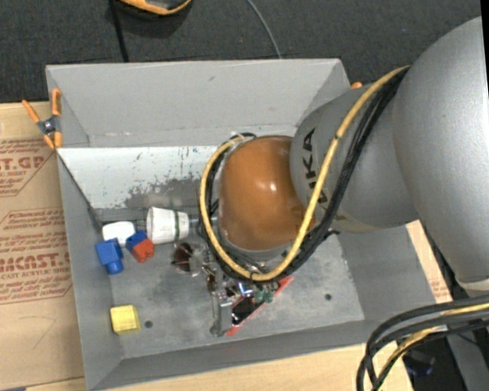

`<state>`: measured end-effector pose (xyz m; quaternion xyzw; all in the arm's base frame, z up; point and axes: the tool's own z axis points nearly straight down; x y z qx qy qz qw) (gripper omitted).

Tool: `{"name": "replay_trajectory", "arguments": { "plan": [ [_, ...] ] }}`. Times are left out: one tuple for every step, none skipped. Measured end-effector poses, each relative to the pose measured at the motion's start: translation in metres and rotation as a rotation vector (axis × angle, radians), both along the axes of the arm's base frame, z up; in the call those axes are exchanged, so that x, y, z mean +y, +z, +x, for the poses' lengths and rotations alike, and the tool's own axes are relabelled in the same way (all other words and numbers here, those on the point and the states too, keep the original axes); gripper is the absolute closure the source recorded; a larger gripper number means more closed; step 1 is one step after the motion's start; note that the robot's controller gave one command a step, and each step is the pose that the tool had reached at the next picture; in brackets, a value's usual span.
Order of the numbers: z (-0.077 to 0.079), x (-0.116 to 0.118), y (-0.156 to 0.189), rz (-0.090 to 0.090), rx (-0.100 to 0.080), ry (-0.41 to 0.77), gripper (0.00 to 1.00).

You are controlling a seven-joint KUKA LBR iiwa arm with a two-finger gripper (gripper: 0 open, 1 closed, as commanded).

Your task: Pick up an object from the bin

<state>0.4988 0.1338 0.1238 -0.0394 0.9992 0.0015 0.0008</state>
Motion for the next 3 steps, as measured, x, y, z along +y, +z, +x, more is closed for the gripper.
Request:
{"name": "replay_trajectory", "arguments": {
  "plan": [
    [0.037, -0.006, -0.005, -0.003, 0.005, -0.096, 0.0],
    [0.062, 0.008, -0.01, 0.0, 0.001, -0.323, 0.0],
    [0.067, -0.001, -0.037, -0.001, 0.004, -0.173, 0.0]
  ]
}}
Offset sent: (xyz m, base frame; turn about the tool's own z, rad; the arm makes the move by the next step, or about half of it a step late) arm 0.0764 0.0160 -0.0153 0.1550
